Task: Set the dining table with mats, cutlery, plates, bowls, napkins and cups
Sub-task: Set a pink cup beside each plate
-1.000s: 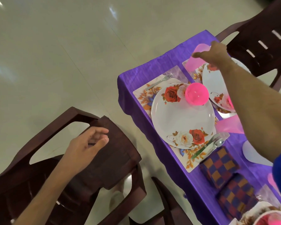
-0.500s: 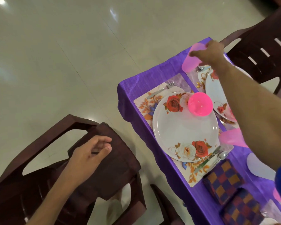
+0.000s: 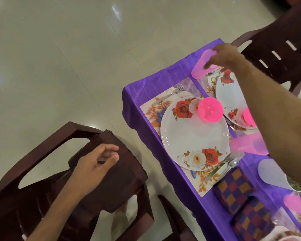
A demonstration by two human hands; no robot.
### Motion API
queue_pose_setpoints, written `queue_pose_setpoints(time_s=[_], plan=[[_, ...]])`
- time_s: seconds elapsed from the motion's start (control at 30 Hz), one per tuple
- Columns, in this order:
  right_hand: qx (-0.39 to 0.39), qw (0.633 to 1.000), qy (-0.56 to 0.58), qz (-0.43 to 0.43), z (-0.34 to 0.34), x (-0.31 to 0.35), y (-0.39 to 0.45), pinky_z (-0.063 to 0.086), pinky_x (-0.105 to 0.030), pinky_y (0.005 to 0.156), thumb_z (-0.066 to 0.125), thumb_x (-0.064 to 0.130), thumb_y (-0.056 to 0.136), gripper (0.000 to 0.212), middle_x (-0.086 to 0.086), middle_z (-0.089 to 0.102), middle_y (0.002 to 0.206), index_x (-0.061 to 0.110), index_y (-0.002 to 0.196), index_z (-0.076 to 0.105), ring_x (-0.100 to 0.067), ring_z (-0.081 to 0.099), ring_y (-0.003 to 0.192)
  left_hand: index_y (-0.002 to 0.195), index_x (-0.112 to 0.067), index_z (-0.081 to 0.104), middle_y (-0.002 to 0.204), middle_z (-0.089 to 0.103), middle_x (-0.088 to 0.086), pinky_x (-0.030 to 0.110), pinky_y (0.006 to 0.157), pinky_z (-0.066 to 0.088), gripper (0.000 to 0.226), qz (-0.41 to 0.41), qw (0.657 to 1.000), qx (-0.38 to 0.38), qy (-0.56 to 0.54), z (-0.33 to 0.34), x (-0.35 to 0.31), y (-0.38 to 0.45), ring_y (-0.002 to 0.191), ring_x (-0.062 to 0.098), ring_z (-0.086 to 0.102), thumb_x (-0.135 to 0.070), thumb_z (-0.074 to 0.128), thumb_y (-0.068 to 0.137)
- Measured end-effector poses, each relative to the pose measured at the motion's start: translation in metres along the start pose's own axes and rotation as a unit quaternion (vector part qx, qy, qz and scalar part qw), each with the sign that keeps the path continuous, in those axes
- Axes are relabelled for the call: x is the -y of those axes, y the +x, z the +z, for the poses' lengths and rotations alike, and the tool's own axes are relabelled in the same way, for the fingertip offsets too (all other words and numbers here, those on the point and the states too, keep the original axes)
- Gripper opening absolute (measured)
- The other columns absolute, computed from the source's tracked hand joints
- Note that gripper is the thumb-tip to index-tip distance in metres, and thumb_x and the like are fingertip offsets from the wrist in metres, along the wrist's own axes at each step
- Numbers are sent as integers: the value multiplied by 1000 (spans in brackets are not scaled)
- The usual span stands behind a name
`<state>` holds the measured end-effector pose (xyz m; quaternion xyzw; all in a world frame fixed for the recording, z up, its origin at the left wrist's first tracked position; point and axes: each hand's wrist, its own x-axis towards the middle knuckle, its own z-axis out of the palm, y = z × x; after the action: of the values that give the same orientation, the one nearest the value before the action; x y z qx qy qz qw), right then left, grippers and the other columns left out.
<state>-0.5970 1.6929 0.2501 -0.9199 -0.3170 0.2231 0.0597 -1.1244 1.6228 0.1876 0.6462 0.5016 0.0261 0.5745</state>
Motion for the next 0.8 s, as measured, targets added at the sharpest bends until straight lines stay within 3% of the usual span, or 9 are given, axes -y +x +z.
queue_pose_setpoints(time_s=[0.1, 0.2, 0.33, 0.47, 0.6, 0.7, 0.8], plan=[[-13, 1000, -18, -21, 1, -3, 0, 57, -44, 91, 89, 24, 78, 89, -11, 47, 155, 16, 154, 44, -32, 55, 133, 115, -39, 70, 107, 74, -22, 22, 92, 51, 21, -1, 1000, -2, -3, -1, 4, -2, 105, -3, 69, -36, 73, 94], [-7, 998, -57, -37, 7, -9, 2, 39, -46, 116, 89, 35, 78, 100, -16, 39, 160, 12, 159, 34, -35, 37, 148, 116, -40, 69, 107, 73, -23, 21, 91, 51, 22, 0, 1000, -1, -1, -1, 7, -8, 106, -3, 68, -37, 72, 95], [-24, 997, -50, -45, 9, -10, -19, 33, -44, 119, 89, 40, 78, 111, -22, 34, 160, 1, 159, 24, -37, 34, 148, 115, -37, 71, 105, 74, -22, 11, 89, 50, 20, 15, 1000, -3, 6, -5, 3, -20, 103, -6, 68, -32, 73, 96], [-98, 991, -25, -86, 0, 2, -72, 32, -36, 114, 80, 34, 88, 82, -23, 37, 152, 1, 151, 39, -35, 39, 141, 118, -36, 71, 107, 75, -19, 7, 87, 47, 21, 36, 999, -20, 26, -21, -8, -35, 102, -5, 68, -35, 72, 97], [-149, 967, -24, -206, 3, 13, -150, 32, -32, 109, 71, 27, 91, 54, -22, 48, 143, 4, 137, 57, -33, 45, 134, 119, -36, 70, 108, 74, -20, 0, 82, 43, 21, 61, 997, -40, 35, -48, -14, -68, 103, -6, 67, -36, 70, 98], [-172, 948, -23, -267, 17, 22, -219, 35, -34, 108, 65, 33, 91, 43, -17, 61, 134, 7, 126, 65, -29, 52, 128, 120, -35, 70, 108, 74, -21, -1, 81, 42, 22, 74, 995, -53, 44, -67, -7, -100, 102, -7, 67, -35, 69, 99], [-190, 938, 3, -291, 39, 27, -293, 34, -27, 100, 64, 34, 91, 38, -13, 68, 123, 9, 118, 71, -27, 58, 117, 119, -35, 70, 109, 74, -20, -2, 80, 41, 21, 90, 993, -60, 43, -89, 9, -139, 101, -9, 67, -33, 70, 98]])
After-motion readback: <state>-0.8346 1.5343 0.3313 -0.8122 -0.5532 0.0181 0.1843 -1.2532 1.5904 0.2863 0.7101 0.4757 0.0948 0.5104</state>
